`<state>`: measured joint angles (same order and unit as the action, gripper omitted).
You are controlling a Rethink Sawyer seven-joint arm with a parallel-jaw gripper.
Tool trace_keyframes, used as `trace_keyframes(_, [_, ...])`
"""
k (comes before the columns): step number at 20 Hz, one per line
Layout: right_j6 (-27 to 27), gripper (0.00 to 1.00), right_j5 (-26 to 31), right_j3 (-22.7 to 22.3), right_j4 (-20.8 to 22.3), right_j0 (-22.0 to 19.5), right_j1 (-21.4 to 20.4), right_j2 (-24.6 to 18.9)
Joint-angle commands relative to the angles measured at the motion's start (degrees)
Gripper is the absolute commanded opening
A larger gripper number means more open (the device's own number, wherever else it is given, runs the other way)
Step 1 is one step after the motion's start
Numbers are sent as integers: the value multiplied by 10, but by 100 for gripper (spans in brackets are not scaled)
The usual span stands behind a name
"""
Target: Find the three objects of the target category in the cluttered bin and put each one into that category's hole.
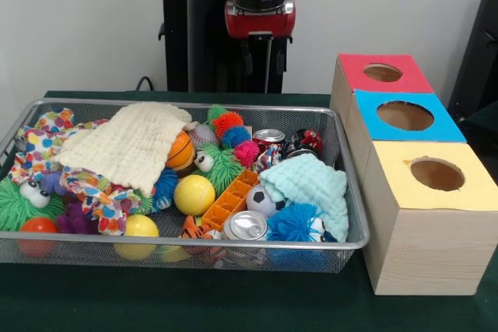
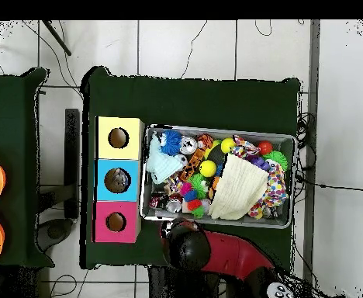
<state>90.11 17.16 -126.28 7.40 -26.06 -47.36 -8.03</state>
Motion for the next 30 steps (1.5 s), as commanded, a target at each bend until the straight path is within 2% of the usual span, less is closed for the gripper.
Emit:
trace_keyframes(1, [-3, 100, -14, 35, 52, -29, 9, -52])
trace_keyframes(5, [-28, 100, 25, 25, 67, -72, -14, -66])
trace_keyframes(8, [-68, 100, 86, 11, 66, -120, -57, -89])
trace_keyframes(12, [-95, 100, 112, -24, 59, -181, -109, -129])
trace_keyframes(14, [-90, 100, 99, -36, 67, -201, -113, -138])
trace_keyframes(15, [-81, 100, 78, -34, 83, -212, -94, -143])
trace_keyframes(18, [-43, 100, 6, 24, 144, -204, 4, -106])
trace_keyframes(20, [-18, 100, -25, 60, 165, -191, 38, -85])
trace_keyframes(22, [-2, 100, -48, 86, 176, -188, 62, -83])
trace_keyframes(28, [10, 100, -21, 189, 178, -169, 144, -85])
trace_keyframes(30, [1, 100, 10, 216, 174, -164, 155, -90])
